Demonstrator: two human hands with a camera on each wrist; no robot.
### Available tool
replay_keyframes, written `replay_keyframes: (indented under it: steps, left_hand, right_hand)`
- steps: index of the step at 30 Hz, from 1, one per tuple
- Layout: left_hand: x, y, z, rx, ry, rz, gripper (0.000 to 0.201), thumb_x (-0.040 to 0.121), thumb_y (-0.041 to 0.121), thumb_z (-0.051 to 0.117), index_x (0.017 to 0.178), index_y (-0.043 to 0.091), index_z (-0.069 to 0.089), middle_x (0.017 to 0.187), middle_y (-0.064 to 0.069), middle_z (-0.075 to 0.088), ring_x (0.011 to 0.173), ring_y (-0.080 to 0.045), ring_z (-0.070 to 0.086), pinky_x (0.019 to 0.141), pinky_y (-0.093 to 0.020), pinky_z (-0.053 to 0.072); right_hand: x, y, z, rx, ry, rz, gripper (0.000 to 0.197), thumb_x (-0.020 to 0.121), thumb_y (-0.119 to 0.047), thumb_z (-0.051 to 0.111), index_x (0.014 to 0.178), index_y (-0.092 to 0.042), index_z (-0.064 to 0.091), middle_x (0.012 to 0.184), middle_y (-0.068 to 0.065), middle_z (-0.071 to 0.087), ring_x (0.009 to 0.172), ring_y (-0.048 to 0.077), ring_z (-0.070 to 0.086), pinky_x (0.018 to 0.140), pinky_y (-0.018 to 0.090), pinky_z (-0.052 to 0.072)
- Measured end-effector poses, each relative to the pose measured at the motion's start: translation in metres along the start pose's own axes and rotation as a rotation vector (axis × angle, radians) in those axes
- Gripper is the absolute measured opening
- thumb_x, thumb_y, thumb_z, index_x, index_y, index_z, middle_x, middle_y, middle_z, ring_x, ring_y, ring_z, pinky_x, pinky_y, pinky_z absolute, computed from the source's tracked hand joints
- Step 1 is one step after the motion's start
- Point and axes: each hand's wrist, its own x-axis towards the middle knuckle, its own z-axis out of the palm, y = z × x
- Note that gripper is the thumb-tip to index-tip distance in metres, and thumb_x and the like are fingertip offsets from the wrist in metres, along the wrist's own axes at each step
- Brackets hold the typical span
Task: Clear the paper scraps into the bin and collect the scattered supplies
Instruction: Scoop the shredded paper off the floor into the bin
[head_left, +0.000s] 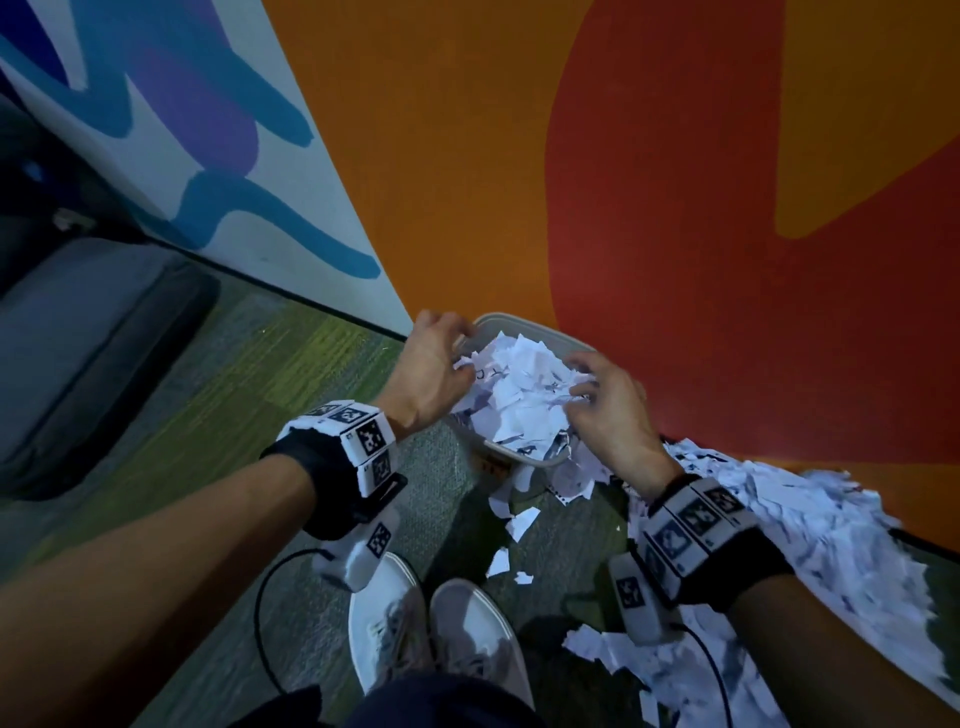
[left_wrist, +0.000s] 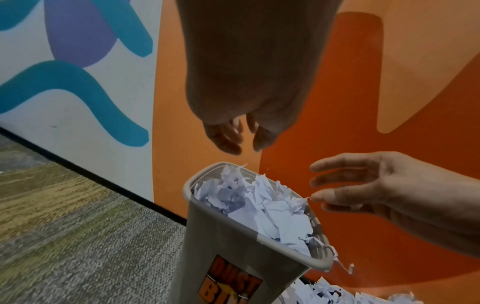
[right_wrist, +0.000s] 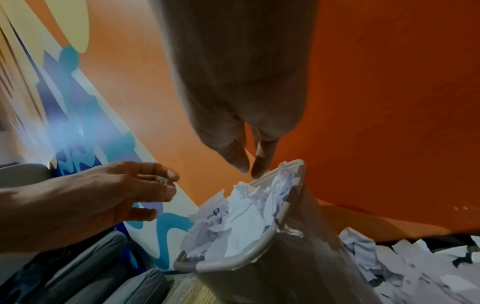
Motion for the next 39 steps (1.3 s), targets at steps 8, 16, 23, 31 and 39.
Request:
replay_keyframes:
  steps: [8,16,23,31,39]
  left_hand:
    - [-0.051,0.013,0.014,-0.104,-0.486,0.164,0.006,0.095,0.011,0.062,0.091,0.01,0.067,0.08,0.002,0.071,0.06,0.003,0.062,0.054,-0.013,0.047]
    - [-0.065,-0.072,0.098,0.217,-0.786,0.126,0.012,0.086,0.015,0.062,0.088,0.023,0.071,0.086,0.006,0.072,0.077,-0.008,0.065,0.075,-0.027,0.054]
    - [-0.061,-0.15,0.191,-0.012,-0.392,-0.291,0.013,0.087,0.013,0.063,0.082,0.018,0.073,0.085,-0.001,0.072,0.08,-0.014,0.065,0.074,-0.023,0.05]
    - [-0.044,-0.2,0.291,-0.243,-0.148,-0.684,0.04,0.059,0.042,0.084,0.086,0.025,0.06,0.099,-0.008,0.064,0.091,-0.028,0.065,0.087,-0.041,0.056]
    - [-0.042,-0.185,0.309,-0.242,0.048,-0.752,0.017,0.067,0.033,0.081,0.069,0.03,0.064,0.095,-0.008,0.067,0.092,-0.03,0.065,0.083,-0.044,0.057]
  right_hand:
    - [-0.049,0.037,-0.035,0.108,0.19,-0.106,0.016,0.089,-0.004,0.059,0.094,-0.012,0.072,0.077,-0.005,0.069,0.067,0.012,0.065,0.061,0.023,0.048]
    - [-0.084,0.133,0.05,0.069,-0.137,0.137,0.024,0.083,0.002,0.062,0.07,-0.015,0.072,0.062,-0.002,0.067,0.053,0.006,0.061,0.054,0.029,0.054]
    - [-0.046,0.162,0.136,0.295,-0.311,0.582,0.012,0.096,0.001,0.052,0.095,-0.01,0.057,0.069,0.002,0.055,0.053,0.009,0.052,0.039,0.02,0.039]
    - [-0.024,0.202,0.193,-0.25,-0.238,0.426,0.062,0.068,-0.031,0.088,0.117,-0.008,0.056,0.122,0.013,0.048,0.116,0.034,0.045,0.099,0.046,0.041]
    - [-0.019,0.212,0.191,-0.257,-0.263,0.346,0.041,0.073,-0.029,0.085,0.105,-0.01,0.07,0.118,0.011,0.056,0.112,0.032,0.049,0.096,0.035,0.043]
